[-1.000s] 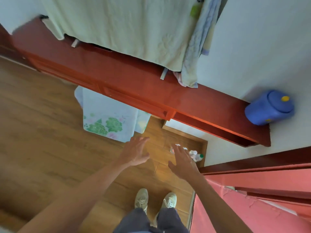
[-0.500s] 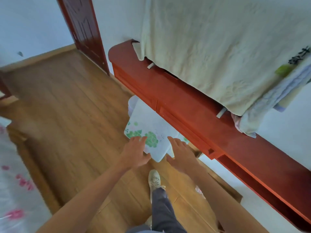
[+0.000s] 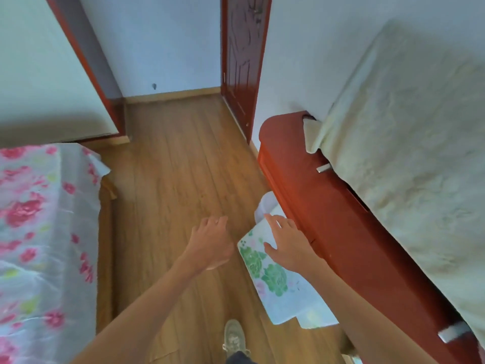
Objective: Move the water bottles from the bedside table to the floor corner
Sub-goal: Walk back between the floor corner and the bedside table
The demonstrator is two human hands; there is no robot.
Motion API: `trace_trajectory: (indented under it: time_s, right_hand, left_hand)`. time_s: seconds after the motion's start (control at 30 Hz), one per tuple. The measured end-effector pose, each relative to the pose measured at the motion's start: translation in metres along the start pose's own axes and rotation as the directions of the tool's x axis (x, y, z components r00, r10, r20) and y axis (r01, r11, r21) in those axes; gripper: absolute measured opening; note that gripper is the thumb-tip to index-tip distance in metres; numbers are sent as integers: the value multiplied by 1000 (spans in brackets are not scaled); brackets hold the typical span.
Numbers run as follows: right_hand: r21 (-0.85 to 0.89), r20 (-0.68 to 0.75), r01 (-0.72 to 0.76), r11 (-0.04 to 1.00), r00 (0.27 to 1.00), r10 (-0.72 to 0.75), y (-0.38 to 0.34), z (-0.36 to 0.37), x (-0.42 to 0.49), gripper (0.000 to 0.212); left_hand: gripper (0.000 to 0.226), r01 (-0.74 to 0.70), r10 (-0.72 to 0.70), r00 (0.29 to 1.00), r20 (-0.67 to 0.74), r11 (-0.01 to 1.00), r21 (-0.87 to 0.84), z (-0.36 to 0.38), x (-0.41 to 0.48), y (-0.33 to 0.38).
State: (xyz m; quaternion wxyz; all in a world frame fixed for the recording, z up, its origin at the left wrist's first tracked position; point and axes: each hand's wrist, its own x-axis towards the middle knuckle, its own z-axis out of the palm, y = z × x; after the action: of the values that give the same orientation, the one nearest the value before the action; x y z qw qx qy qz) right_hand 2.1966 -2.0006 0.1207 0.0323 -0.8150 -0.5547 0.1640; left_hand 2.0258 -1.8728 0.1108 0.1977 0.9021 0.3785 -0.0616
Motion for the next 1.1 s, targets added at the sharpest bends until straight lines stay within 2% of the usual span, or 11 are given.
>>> trace_trajectory:
  time_s: [0.1, 0.3, 0.5, 0.63, 0.93, 1.1]
  right_hand:
    - [41, -9, 86, 995, 996, -86, -9, -15, 44, 67]
    - [35, 0, 239, 970, 971, -239, -48, -37, 115, 69]
    - [20, -3, 340, 940, 940, -340, -94, -46, 180, 73]
    - [17, 4, 381, 924, 924, -381, -128, -48, 222, 74]
    - [7, 61, 405, 914, 912, -405, -203, -52, 328, 78]
    - [-30, 99, 401, 916, 913, -396, -239, -54, 380, 79]
  left_hand:
    - [52, 72, -72, 997, -38, 997, 23, -16, 17, -16]
    - [66, 205, -201, 975, -94, 979, 25, -50, 38, -57]
    - [57, 311, -309, 939, -151, 950, -7, -80, 61, -105]
    - [63, 361, -363, 915, -176, 931, -44, -101, 77, -137]
    - [60, 414, -418, 889, -187, 908, -64, -153, 124, -230]
    - [67, 417, -431, 889, -153, 902, -114, -174, 154, -277]
